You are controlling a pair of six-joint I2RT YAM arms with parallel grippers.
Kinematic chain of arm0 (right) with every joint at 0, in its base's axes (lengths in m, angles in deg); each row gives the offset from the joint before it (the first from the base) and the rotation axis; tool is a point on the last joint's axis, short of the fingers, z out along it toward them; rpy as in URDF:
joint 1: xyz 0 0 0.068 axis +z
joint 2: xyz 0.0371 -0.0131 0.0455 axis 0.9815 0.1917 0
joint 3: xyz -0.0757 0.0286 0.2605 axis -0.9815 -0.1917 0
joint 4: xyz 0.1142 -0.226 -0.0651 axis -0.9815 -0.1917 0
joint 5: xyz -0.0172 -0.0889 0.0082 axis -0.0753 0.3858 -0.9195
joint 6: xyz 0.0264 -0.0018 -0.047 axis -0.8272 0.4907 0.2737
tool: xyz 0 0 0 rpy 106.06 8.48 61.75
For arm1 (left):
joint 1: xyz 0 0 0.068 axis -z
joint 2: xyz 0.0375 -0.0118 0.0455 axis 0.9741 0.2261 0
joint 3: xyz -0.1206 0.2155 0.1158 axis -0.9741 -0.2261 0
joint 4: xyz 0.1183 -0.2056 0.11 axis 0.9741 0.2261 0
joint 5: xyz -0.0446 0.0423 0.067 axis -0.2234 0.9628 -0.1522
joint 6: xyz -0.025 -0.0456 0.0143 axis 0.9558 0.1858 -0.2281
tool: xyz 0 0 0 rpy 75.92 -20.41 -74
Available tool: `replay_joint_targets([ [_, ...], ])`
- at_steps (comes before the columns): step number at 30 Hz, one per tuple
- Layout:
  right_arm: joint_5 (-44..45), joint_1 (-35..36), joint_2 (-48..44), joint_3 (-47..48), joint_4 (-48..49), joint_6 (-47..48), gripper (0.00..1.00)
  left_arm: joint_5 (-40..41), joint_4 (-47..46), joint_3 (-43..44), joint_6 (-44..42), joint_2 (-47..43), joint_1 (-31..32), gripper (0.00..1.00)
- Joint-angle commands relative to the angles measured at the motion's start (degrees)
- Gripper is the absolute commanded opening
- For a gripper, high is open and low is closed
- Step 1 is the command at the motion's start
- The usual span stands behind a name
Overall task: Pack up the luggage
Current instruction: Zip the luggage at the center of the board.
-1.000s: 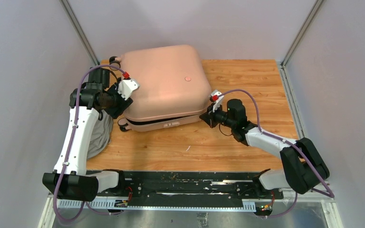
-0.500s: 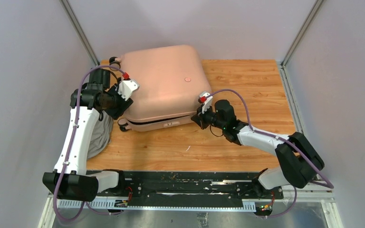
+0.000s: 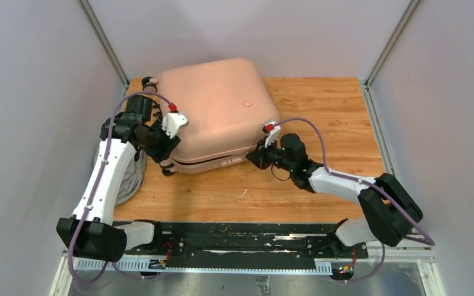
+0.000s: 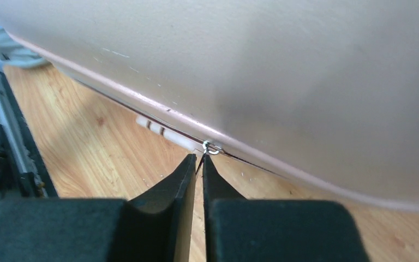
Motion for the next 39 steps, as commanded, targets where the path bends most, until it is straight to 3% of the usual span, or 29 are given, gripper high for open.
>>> replay_joint_targets([
  [1,-7.5,-6.1,-5.2,-4.0,5.7,-7.8,0.17,-13.3,-6.0,-3.1,0.4,-0.8,3.9,0.0],
  [7,-8.6,-14.4,-10.9,-8.4,-1.4,-5.8,0.48,-14.5,-6.5,-5.4,3.3,-0.9,9.8,0.0],
  [13,-12.9,-19.6,-9.4,-7.1,-3.6,-2.2,0.58,-14.6,-6.5,-2.3,5.2,-0.4,11.2,0.0],
  [21,-19.3,-18.7,-4.3,-3.6,2.4,-1.7,0.71,-12.6,-6.5,-3.3,5.7,-1.4,13.8,0.0],
  [27,-16.1,-14.5,-1.8,-1.3,3.4,-0.8,0.7,-12.0,-6.7,-3.1,5.8,-1.1,15.1,0.0],
  [32,-9.4,-13.4,0.5,1.2,0.0,-0.1,0.52,-11.8,-6.7,-2.5,6.2,-1.2,15.7,0.0],
  [39,-2.8,-13.1,0.4,1.7,0.4,0.7,0.42,-11.9,-6.7,-3.0,6.7,-1.6,17.1,0.0],
])
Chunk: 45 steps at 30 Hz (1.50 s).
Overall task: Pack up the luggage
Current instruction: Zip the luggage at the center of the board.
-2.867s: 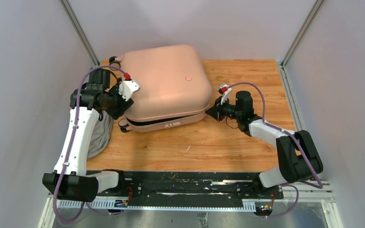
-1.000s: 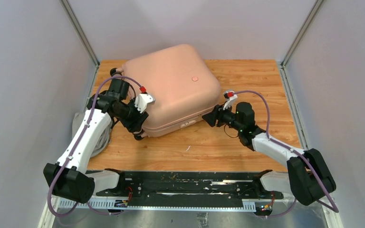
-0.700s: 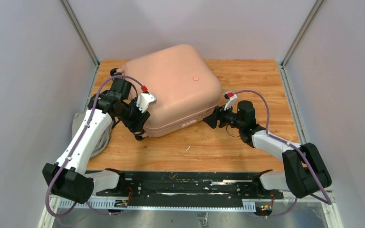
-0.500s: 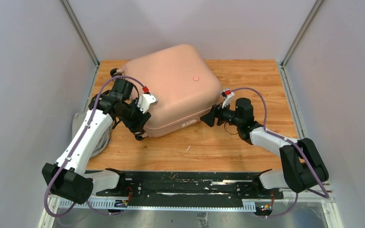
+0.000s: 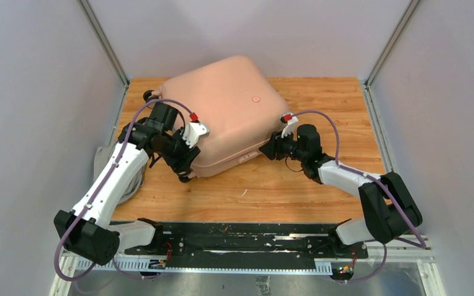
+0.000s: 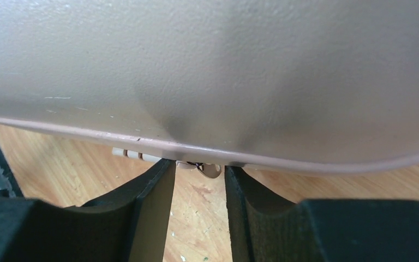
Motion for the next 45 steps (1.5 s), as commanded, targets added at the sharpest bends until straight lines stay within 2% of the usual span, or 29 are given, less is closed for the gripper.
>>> replay_joint_targets([
  [1,4.9,1.2,1.1,2.7,3.1,1.5,0.41,-7.4,-5.7,1.7,-2.8,-1.1,3.3,0.0],
  [3,4.5,1.8,1.8,3.6,2.5,1.7,0.34,-7.1,-5.8,1.8,-2.7,-0.8,3.8,0.0],
  [6,5.0,2.7,1.9,3.7,2.6,2.3,0.07,-6.7,-5.8,2.2,-2.8,-0.6,4.4,0.0],
  [7,5.1,2.7,1.7,3.4,2.8,2.5,0.01,-6.6,-5.8,2.4,-2.9,-0.5,4.6,0.0],
  [8,5.2,2.7,1.4,3.1,2.9,2.6,0.0,-6.5,-5.8,2.5,-2.9,-0.4,4.7,0.0],
  [17,1.7,3.0,-4.2,2.4,-2.5,6.1,0.0,-6.4,-5.8,3.9,-2.9,0.7,5.9,0.0],
  [21,-1.4,3.0,-7.2,3.4,-8.4,6.8,0.0,-5.8,-5.8,4.0,-3.4,0.7,6.1,0.0],
  [23,-4.1,3.0,-6.7,5.2,-13.4,6.9,0.0,-5.7,-5.8,3.8,-3.5,0.8,6.2,0.0],
  [26,-6.1,3.2,-5.7,6.0,-15.7,6.4,0.0,-5.8,-5.9,3.6,-3.6,1.0,6.3,0.0],
  [33,-6.1,6.2,-5.8,7.1,-15.3,5.7,0.0,-6.1,-6.1,3.3,-3.1,1.2,6.7,0.0],
  [40,-4.1,13.8,-6.1,7.8,-11.4,3.1,0.0,-6.8,-7.3,2.9,-2.2,2.1,7.8,0.0],
  [45,-2.3,18.3,-3.1,7.9,-6.5,1.0,0.0,-7.5,-7.3,3.3,-1.8,2.3,8.0,0.0],
])
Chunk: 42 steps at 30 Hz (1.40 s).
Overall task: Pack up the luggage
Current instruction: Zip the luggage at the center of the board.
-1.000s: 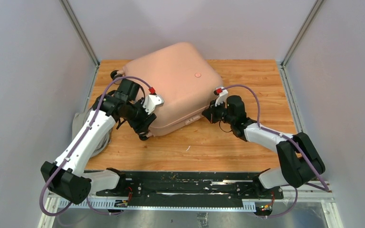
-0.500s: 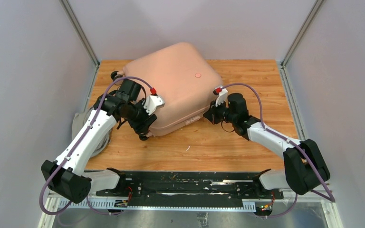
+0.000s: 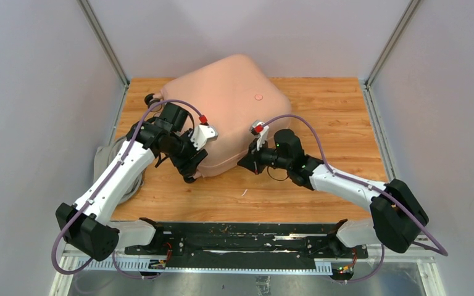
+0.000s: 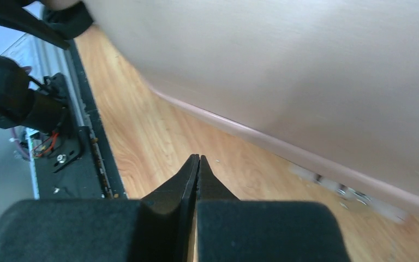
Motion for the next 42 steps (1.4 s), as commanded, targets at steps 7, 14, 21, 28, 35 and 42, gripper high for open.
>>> replay_joint_targets([
  [7,7.8,5.1,0.1,1.1,3.0,-4.6,0.17,-8.1,-7.4,2.4,-3.0,-0.8,2.5,0.0],
  [14,14.6,-4.7,-9.1,-2.8,-4.9,-2.1,0.59,-8.2,-7.4,3.4,-1.9,-1.7,2.5,0.0],
  [21,7.0,-9.8,-4.2,-2.5,-3.5,-0.6,0.64,-7.9,-7.4,3.9,-2.6,-1.2,2.5,0.0],
  [28,0.4,-12.0,-0.5,-0.9,-3.1,-1.2,0.61,-7.5,-7.4,4.2,-3.4,-1.1,2.5,0.0],
  [35,-4.4,-12.4,4.4,0.8,-0.1,-2.7,0.61,-7.4,-7.4,4.4,-3.5,-1.0,2.5,0.0],
  [42,-6.1,-13.1,7.4,1.9,2.5,-2.4,0.52,-7.3,-7.4,4.1,-3.7,-1.4,2.5,0.0],
])
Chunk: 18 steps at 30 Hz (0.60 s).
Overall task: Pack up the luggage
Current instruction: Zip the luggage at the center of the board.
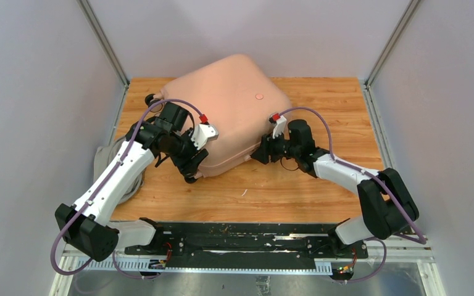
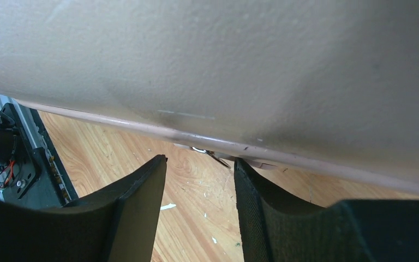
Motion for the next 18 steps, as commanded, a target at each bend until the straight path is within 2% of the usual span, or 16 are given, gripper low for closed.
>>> replay_joint_targets([
  [1,-2.0,-1.0,0.9,1.6,4.0,-0.1,0.5,-6.0,-7.3,3.6,-4.2,-1.2,1.9,0.0],
  [10,-2.3,-1.0,0.9,0.9,6.8,-1.0,0.32,-6.2,-7.3,3.7,-4.0,-1.3,1.9,0.0],
  [16,-1.3,-1.1,1.3,-0.7,9.4,-2.4,0.15,-6.2,-7.2,3.6,-3.9,-1.4,1.9,0.0],
  [18,-1.1,-1.0,1.2,-1.2,10.3,-2.6,0.05,-6.2,-7.2,3.7,-3.8,-1.5,1.9,0.0],
])
